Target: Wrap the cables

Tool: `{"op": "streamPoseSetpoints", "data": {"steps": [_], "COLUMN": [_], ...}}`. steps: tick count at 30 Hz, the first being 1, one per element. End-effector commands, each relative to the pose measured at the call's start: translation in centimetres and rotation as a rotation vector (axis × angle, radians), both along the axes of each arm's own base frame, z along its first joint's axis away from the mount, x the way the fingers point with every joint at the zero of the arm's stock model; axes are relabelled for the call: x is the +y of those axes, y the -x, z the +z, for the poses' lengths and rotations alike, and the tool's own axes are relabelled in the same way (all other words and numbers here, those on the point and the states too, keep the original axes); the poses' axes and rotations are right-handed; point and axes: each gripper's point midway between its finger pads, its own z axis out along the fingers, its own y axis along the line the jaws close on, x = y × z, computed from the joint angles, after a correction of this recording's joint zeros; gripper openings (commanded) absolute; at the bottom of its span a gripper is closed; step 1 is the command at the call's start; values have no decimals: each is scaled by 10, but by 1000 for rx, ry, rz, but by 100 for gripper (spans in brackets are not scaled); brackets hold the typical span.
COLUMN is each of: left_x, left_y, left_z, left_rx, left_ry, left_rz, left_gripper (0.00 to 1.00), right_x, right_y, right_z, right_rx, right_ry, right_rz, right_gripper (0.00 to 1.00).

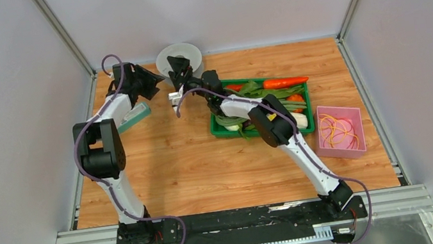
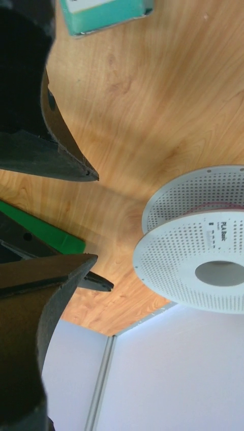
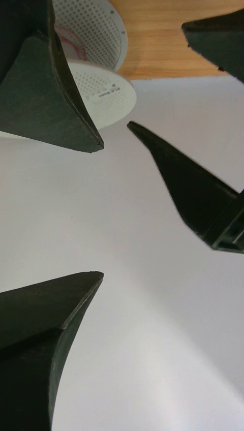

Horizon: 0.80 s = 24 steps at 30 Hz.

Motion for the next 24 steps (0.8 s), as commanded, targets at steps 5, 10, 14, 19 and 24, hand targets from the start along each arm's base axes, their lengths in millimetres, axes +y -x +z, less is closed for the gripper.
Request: {"op": "streamPoseSetpoints", "data": {"steps": [5,10,14,19,24], "left_x": [7,9,0,0,-4], "left_y": [39,76,118,165,220], "left_z": [81,113,137,184,210], "left_rx": [-130,-165,-135,-245,-275], "left_ry": [-96,-227,-306,-411,-526], "left_rz": [-18,-112,-302,-401,-613], "left_gripper": [68,70,71,73,74], "right_x": [-39,-70,-115,-187,-269], "right_y": [37,55,77,116,167], "right_z": [139,193,232,252,249], "right_rx": [-92,-82,24,227,513], "right_ry": [-144,-223,-262,-304,-421], "right_rz": [-15,-76,-167,-299,-471], "right_gripper": [100,100,100,100,100]}}
